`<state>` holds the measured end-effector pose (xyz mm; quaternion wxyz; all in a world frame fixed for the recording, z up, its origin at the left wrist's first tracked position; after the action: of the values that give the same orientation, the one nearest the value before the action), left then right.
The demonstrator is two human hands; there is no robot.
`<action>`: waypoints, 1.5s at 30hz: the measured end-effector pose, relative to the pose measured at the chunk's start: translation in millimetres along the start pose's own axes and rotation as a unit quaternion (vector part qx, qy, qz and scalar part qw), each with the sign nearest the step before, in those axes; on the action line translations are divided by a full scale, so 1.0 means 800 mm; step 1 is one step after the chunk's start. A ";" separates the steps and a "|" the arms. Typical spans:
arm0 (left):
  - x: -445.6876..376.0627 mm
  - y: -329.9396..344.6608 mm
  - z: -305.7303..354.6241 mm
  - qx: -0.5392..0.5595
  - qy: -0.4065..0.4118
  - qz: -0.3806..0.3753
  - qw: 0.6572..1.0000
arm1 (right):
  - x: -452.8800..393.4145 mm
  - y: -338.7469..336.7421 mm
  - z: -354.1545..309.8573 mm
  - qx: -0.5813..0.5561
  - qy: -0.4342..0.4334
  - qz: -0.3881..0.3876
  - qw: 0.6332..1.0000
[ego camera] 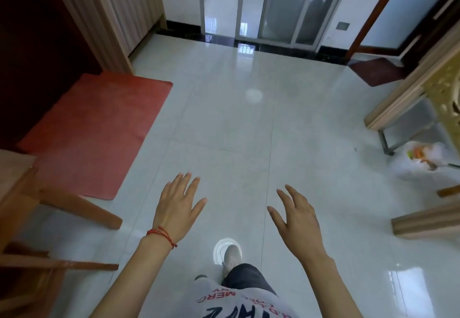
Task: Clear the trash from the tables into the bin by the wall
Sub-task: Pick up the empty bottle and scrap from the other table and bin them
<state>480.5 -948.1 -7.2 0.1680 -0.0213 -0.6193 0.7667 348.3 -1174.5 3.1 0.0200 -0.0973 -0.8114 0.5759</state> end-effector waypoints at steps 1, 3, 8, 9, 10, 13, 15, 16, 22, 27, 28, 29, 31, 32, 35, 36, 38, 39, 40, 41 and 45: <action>-0.021 -0.005 0.007 0.005 -0.006 0.001 1.000 | -0.024 -0.004 0.007 -0.001 -0.005 0.001 1.000; -0.061 -0.014 0.017 0.010 -0.014 0.007 1.000 | -0.073 -0.010 0.019 0.005 -0.022 -0.003 1.000; -0.148 -0.027 0.024 0.019 -0.038 0.008 0.999 | -0.179 -0.011 0.034 -0.002 -0.039 -0.022 0.999; -0.165 -0.028 0.023 0.018 -0.043 0.004 0.999 | -0.199 -0.009 0.035 -0.005 -0.042 -0.022 0.999; -0.183 -0.028 0.022 0.019 -0.048 -0.002 0.999 | -0.220 -0.007 0.035 -0.006 -0.045 -0.023 0.999; -0.243 -0.029 0.014 0.023 -0.057 -0.008 0.998 | -0.286 0.006 0.034 -0.009 -0.053 -0.030 0.998; -0.284 -0.033 0.007 0.023 -0.060 -0.007 0.998 | -0.332 0.014 0.031 -0.005 -0.062 -0.031 0.998; -0.305 -0.037 0.003 0.025 -0.062 -0.009 0.998 | -0.356 0.017 0.029 -0.005 -0.065 -0.035 0.997; -0.411 -0.070 -0.038 0.034 -0.099 0.018 0.994 | -0.491 0.024 -0.001 -0.004 -0.115 -0.036 0.993; -0.460 -0.103 -0.078 0.027 -0.151 0.026 0.988 | -0.582 0.045 -0.036 -0.006 -0.166 -0.069 0.984; -0.465 -0.107 -0.087 0.027 -0.165 0.031 0.985 | -0.597 0.049 -0.046 -0.006 -0.183 -0.077 0.980; -0.470 -0.110 -0.095 0.028 -0.178 0.034 0.983 | -0.613 0.054 -0.056 -0.006 -0.202 -0.086 0.976; -0.477 -0.115 -0.112 0.036 -0.212 0.036 0.976 | -0.646 0.066 -0.077 -0.007 -0.243 -0.103 0.965; -0.479 -0.116 -0.119 0.042 -0.230 0.038 0.972 | -0.661 0.072 -0.087 -0.008 -0.261 -0.109 0.959; -0.483 -0.117 -0.146 0.060 -0.289 0.047 0.954 | -0.705 0.093 -0.118 -0.014 -0.320 -0.129 0.938; -0.483 -0.118 -0.155 0.068 -0.309 0.051 0.947 | -0.720 0.100 -0.130 -0.014 -0.341 -0.134 0.930; -0.483 -0.120 -0.171 0.079 -0.350 0.057 0.932 | -0.748 0.114 -0.152 -0.016 -0.379 -0.147 0.913; -0.483 -0.122 -0.178 0.080 -0.372 0.059 0.923 | -0.762 0.120 -0.164 -0.016 -0.398 -0.154 0.904; -0.485 -0.125 -0.185 0.078 -0.392 0.063 0.915 | -0.775 0.125 -0.176 -0.016 -0.417 -0.158 0.895; -0.486 -0.127 -0.191 0.075 -0.411 0.067 0.906 | -0.789 0.131 -0.186 -0.017 -0.434 -0.160 0.886; -0.500 -0.142 -0.213 0.077 -0.478 0.082 0.871 | -0.844 0.148 -0.232 -0.019 -0.496 -0.181 0.849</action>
<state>925.0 -881.4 -8.5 -0.2112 0.3097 -0.5588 0.7397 1052.9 -1086.5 8.2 -0.2829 0.3491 -0.7275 0.5185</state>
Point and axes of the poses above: each hand's wrist, its own x-axis away from the middle knuckle, its own y-axis out of the palm, z = x × y, the point moved 1 cm from there along -x, towards the middle knuckle, and after that the axes turned 15 degrees about -y, right-handed, at the moved point
